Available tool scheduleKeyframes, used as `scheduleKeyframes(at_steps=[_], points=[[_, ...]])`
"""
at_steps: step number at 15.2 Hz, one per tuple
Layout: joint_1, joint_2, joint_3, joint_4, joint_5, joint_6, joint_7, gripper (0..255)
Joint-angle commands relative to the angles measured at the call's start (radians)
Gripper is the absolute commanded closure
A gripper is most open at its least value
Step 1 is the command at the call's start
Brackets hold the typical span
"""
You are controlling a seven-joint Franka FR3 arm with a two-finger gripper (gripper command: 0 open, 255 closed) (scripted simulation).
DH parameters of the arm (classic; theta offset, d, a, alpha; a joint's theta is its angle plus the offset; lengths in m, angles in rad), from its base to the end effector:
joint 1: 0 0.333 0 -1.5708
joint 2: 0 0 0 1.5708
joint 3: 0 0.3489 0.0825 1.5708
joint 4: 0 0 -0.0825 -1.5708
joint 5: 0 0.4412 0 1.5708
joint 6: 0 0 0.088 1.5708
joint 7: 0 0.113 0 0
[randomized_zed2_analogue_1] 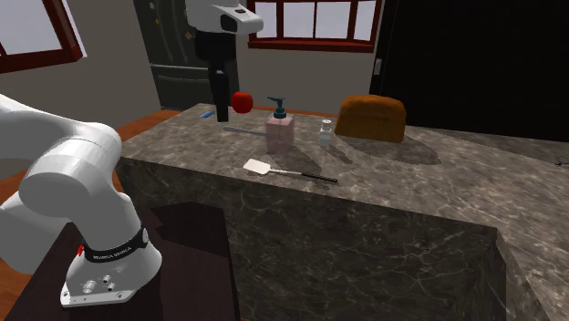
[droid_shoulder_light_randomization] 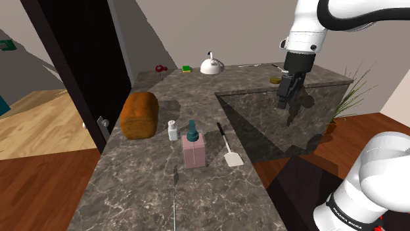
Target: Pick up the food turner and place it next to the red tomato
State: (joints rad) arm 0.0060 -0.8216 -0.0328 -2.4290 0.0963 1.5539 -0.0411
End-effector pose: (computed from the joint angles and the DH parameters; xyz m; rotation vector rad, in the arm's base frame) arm 0.3266 -0.0003 0.5804 -3.0186 -0.0369 0.0760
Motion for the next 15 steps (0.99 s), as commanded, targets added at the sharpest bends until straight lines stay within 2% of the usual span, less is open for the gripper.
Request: scheduleKeyframes(at_steps=[1, 9, 15], points=[[0.000, 0.000, 0.000, 0.000, 0.000, 0.000, 0.000, 0], [-0.038, 0.156, 0.169, -0.093, 0.063, 0.310, 0.285, 0], [-0.087, 0.355, 0.287, -0.084, 0.054, 0.535, 0.510, 0]])
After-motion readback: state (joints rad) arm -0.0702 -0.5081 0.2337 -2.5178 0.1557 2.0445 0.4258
